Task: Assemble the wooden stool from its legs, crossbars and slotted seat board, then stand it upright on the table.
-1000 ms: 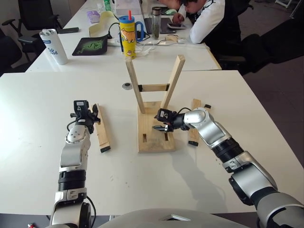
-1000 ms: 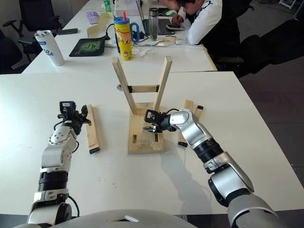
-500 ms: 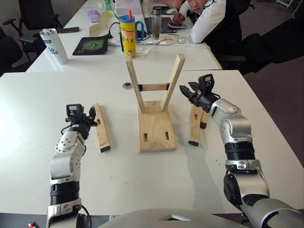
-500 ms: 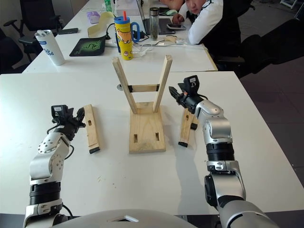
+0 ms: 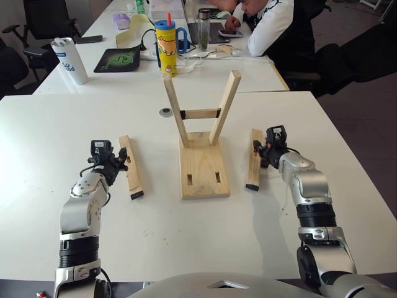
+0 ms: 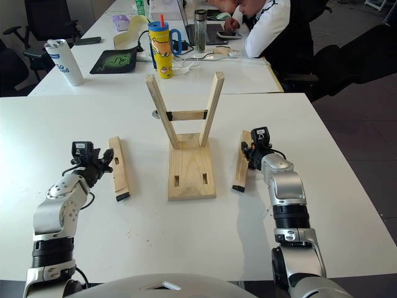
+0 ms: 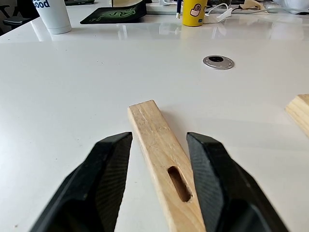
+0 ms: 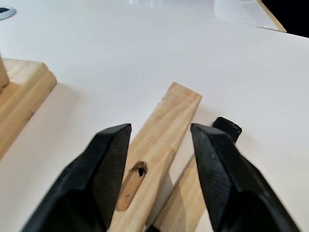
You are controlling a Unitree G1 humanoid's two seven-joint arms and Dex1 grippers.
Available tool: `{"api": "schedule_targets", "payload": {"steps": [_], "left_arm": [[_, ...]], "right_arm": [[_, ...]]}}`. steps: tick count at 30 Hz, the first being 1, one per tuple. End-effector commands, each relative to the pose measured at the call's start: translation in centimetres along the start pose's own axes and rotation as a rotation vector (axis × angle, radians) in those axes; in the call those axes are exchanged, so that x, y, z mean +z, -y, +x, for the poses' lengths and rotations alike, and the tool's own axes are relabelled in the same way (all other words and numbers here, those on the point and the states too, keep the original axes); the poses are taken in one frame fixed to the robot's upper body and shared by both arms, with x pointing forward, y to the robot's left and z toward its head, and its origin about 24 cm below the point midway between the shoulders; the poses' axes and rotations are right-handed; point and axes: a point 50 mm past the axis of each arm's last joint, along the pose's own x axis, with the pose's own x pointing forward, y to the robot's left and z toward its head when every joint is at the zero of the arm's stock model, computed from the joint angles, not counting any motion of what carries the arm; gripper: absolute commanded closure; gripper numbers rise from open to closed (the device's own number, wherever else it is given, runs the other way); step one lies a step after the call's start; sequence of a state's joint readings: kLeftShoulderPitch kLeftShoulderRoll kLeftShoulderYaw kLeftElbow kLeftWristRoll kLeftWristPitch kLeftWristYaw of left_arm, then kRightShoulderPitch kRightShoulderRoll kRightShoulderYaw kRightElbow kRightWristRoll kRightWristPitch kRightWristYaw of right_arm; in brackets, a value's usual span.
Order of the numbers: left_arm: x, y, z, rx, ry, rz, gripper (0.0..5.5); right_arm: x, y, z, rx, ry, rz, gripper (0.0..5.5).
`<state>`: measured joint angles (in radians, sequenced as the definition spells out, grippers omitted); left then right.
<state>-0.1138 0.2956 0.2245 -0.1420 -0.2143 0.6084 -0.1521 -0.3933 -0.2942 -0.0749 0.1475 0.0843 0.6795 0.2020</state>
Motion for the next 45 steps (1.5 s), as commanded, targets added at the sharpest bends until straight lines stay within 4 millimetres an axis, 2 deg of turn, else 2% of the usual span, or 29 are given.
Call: {"api": "schedule_targets", "payload": {"steps": [1,5,10,17,20,25,32,35,36,38,41,42,45], "left_arm": [[-0.1,0.3,-0.2,0.012,0.005,-0.01,3.41],[-0.2,0.6,-0.4,0.024,0.011,-0.017,3.41],[-0.4,0.9,-0.5,0.034,0.018,-0.032,3.41],[-0.5,1.1,-0.6,0.046,0.028,-0.048,3.41],[-0.4,1.2,-0.6,0.05,0.034,-0.053,3.41],[-0.3,1.3,-0.5,0.053,0.046,-0.058,3.41],[0.2,1.5,0.0,0.046,0.062,-0.054,3.41],[0.4,1.5,0.0,0.048,0.069,-0.052,3.41],[0.5,1.5,0.0,0.048,0.072,-0.052,3.41],[0.8,1.7,0.1,0.037,0.091,-0.058,3.41],[1.6,2.6,0.1,-0.028,0.136,-0.123,3.41],[2.2,3.2,-0.1,-0.088,0.172,-0.213,3.41],[4.3,4.7,-1.0,-0.258,0.281,-0.426,3.1]], "right_arm": [[-0.5,1.7,0.1,-0.129,-0.039,0.062,3.22],[-0.8,2.3,0.5,-0.165,-0.091,0.094,3.22],[-1.9,1.9,1.2,-0.134,-0.195,0.179,3.22],[-1.1,1.7,1.8,-0.119,-0.212,0.216,3.22],[-1.0,1.3,2.0,-0.101,-0.232,0.202,3.22],[-2.1,0.8,2.0,-0.091,-0.322,0.139,3.22],[-2.4,1.9,2.3,-0.158,-0.352,0.157,4.19],[-2.0,2.0,2.5,-0.167,-0.335,0.165,4.19],[-1.6,2.1,2.6,-0.176,-0.307,0.179,4.19],[0.9,3.0,2.6,-0.23,-0.144,0.157,4.19],[7.6,3.8,1.3,-0.276,0.279,0.006,4.19],[10.2,3.7,0.3,-0.258,0.432,-0.017,4.19],[15.7,2.7,-2.5,-0.153,0.745,-0.091,4.19]]}}
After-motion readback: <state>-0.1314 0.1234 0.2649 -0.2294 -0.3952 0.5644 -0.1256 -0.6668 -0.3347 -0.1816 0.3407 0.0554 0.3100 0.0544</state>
